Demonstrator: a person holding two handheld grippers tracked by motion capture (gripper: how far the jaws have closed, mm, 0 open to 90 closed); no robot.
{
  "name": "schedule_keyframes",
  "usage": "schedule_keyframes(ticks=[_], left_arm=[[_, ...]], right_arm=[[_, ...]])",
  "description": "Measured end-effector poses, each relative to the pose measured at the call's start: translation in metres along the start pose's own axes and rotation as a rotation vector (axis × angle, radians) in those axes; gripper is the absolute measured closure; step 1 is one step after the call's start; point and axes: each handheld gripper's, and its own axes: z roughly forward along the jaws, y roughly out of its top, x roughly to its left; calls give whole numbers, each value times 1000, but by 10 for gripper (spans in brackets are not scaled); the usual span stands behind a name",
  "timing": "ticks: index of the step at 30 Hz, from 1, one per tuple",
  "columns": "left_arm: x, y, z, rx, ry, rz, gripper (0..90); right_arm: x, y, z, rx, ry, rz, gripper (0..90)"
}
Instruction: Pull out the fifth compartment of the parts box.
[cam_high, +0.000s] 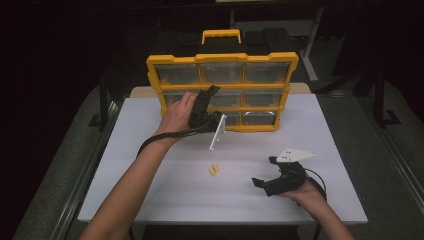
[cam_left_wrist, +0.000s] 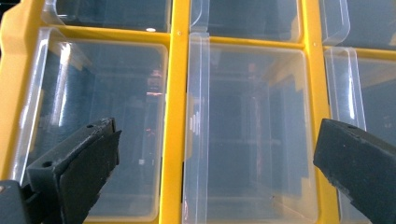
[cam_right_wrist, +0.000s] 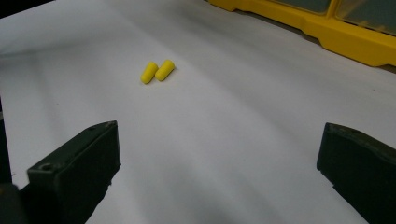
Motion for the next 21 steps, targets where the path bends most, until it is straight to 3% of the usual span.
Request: schedule_keyframes(ticks=[8,12,16,21], left_arm=[[-5,-3,6,14,5,0,63],[-1,-3,5,27,-3,-4,143],[4,-3,6,49,-9,23,201],[8,-1,9,54,-13,16,288]], right_arm=[[0,0,0,1,0,2,0],[0,0,0,1,-1,2,0],[0,0,0,1,1,1,0],[0,0,0,-1,0,1,0]])
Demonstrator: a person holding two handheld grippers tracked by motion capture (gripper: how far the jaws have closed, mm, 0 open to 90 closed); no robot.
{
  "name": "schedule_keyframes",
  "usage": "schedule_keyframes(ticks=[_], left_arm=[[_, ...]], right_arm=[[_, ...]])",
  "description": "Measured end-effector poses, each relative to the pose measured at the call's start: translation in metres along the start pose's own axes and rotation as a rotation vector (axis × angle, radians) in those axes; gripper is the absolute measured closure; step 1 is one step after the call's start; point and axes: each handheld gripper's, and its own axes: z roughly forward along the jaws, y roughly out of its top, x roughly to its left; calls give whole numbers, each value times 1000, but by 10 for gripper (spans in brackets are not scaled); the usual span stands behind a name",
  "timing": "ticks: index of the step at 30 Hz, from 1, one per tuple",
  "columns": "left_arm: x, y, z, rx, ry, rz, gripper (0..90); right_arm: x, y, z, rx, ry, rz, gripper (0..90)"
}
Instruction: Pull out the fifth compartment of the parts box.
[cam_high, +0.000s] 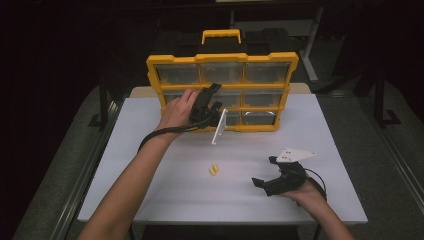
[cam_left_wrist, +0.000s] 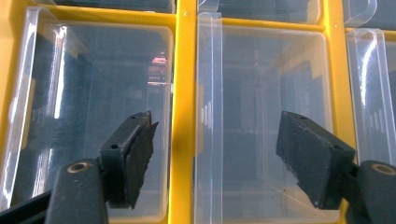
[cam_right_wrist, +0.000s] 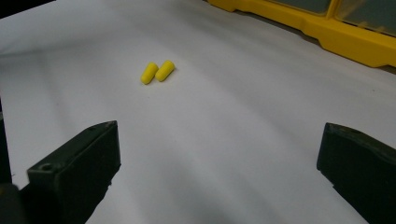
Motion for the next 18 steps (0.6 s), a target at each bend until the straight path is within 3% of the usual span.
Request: schedule_keyframes(ticks=[6,13,17,18], left_arm=[[1,4,2,4,-4,9,415],[5,5,0,10,11,-15,581],[8,5,-2,18,18,-30,604],[9,5,-2,18,17,-28,651]], right_arm=[[-1,0,-1,-3,0,2,0],[0,0,-1,-3,2,1,0],[0,0,-1,-3,2,1,0],[0,0,0,-2,1,0,0]])
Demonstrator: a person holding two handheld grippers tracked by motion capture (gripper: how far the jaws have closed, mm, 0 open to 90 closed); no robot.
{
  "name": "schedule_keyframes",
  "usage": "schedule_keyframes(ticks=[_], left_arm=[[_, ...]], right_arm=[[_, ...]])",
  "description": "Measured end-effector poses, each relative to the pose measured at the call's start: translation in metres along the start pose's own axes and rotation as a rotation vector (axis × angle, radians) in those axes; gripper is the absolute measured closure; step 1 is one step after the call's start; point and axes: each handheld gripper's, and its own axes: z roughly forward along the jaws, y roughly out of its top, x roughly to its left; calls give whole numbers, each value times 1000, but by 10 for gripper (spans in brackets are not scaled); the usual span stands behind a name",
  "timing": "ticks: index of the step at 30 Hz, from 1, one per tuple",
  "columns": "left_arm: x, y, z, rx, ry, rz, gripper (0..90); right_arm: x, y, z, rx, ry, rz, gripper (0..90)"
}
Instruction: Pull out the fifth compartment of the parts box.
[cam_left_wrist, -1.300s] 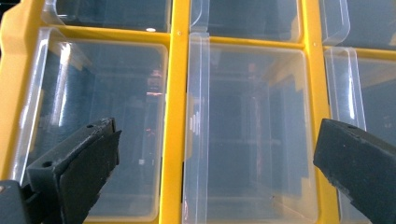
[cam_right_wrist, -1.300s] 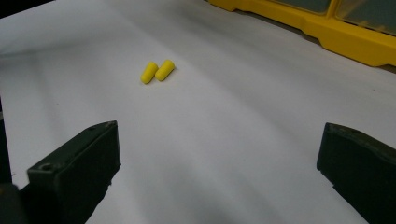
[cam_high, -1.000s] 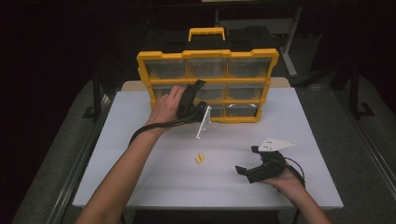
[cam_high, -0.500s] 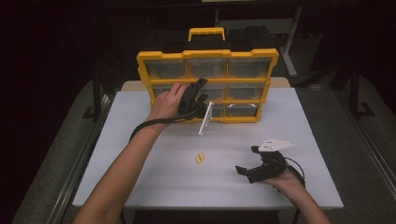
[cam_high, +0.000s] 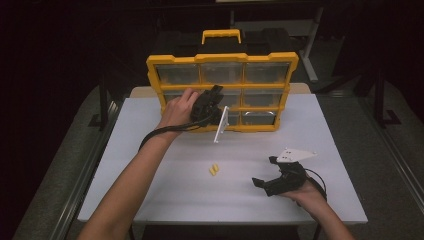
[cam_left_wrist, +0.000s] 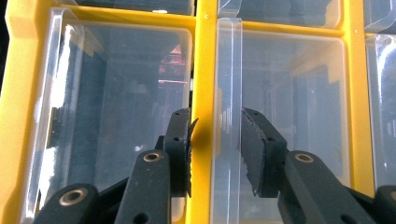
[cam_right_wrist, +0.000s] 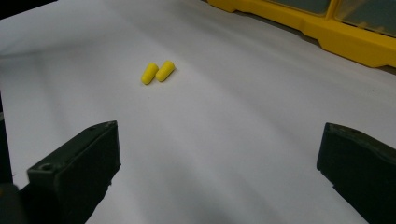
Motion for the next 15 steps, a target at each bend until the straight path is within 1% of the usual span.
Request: schedule_keyframes(ticks=[6,7,8,13,15], left_arm=[[0,1,-1,7,1,6,660],[-2,2,-1,10,-15,12,713],[-3,2,-1,10,-18,17,725],[-2,2,-1,11,-22,13,745],[-3,2,-1,14,-25,16,771]], right_arm=[[0,0,0,-1,-1,0,0],[0,0,0,-3,-1,0,0],[0,0,0,-4,-2,0,0],[0,0,0,-5,-1,0,0],[0,0,0,-6,0,-1,0]])
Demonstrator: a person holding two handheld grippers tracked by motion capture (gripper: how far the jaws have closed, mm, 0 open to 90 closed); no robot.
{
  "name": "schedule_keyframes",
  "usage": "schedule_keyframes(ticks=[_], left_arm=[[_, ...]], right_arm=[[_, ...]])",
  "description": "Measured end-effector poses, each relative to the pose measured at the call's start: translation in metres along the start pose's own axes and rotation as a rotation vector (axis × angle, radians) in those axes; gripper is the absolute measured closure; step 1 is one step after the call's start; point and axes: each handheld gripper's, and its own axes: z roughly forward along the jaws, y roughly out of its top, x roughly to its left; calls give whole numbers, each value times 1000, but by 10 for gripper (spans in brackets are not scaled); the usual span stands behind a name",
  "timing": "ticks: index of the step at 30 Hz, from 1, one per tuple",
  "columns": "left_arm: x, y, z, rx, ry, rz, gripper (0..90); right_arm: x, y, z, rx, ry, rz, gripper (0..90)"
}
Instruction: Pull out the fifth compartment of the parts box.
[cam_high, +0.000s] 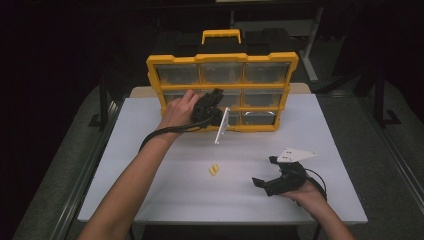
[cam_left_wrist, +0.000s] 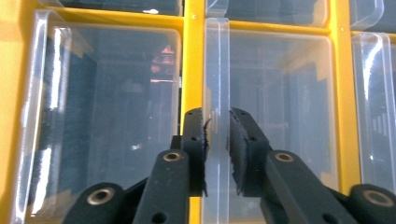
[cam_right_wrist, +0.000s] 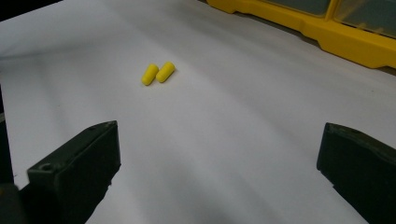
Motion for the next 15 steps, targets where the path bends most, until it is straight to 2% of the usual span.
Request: schedule_keyframes(ticks=[15], left_arm=[[0,2,-3,4,2,19,792]], right_arm=[[0,0,0,-1,-1,1,0]])
